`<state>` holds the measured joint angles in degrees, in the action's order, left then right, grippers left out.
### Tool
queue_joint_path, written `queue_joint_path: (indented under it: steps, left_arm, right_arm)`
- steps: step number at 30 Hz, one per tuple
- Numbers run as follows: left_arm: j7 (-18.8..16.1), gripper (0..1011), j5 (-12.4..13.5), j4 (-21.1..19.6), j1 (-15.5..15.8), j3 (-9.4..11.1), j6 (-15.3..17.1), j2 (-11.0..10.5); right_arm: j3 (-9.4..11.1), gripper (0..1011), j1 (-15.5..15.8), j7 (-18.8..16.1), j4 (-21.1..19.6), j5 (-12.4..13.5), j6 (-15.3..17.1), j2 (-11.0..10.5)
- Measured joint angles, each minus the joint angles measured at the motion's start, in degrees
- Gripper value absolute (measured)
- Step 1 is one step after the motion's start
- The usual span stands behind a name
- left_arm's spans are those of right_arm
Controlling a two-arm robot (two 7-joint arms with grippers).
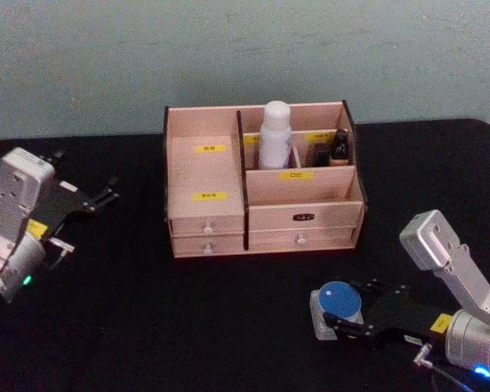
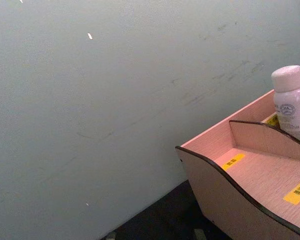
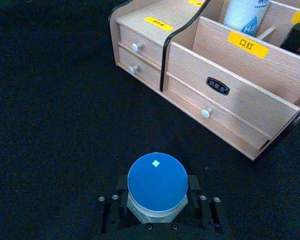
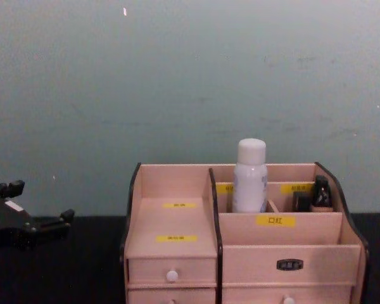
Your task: Pick up the facial cleanser and watermelon frost from the table and place them into the tiered storage box.
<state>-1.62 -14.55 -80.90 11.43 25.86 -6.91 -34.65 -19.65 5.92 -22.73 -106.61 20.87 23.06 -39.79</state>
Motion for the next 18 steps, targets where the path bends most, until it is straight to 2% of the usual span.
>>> queue_joint_path:
  steps: [8, 14, 17, 18]
  left_arm:
    - [0.0, 1001, 0.0, 0.0, 0.0, 0.0, 0.0, 0.0]
    - [0.0, 1001, 0.0, 0.0, 0.0, 0.0, 0.0, 0.0]
    - [0.0, 1001, 0.0, 0.0, 0.0, 0.0, 0.0, 0.0]
    - [0.0, 1001, 0.0, 0.0, 0.0, 0.0, 0.0, 0.0]
  right_arm:
    - [0.3, 718, -1.0, -0.8, -1.8, 0.0, -0.1, -0.2]
    - [0.2, 718, -4.3, -1.6, -4.3, 0.0, 0.8, -0.4]
    - [-0.5, 718, -7.6, -2.1, -4.9, -0.1, 1.8, 0.2]
    - [-0.5, 718, -7.6, -2.1, -4.9, -0.1, 1.8, 0.2]
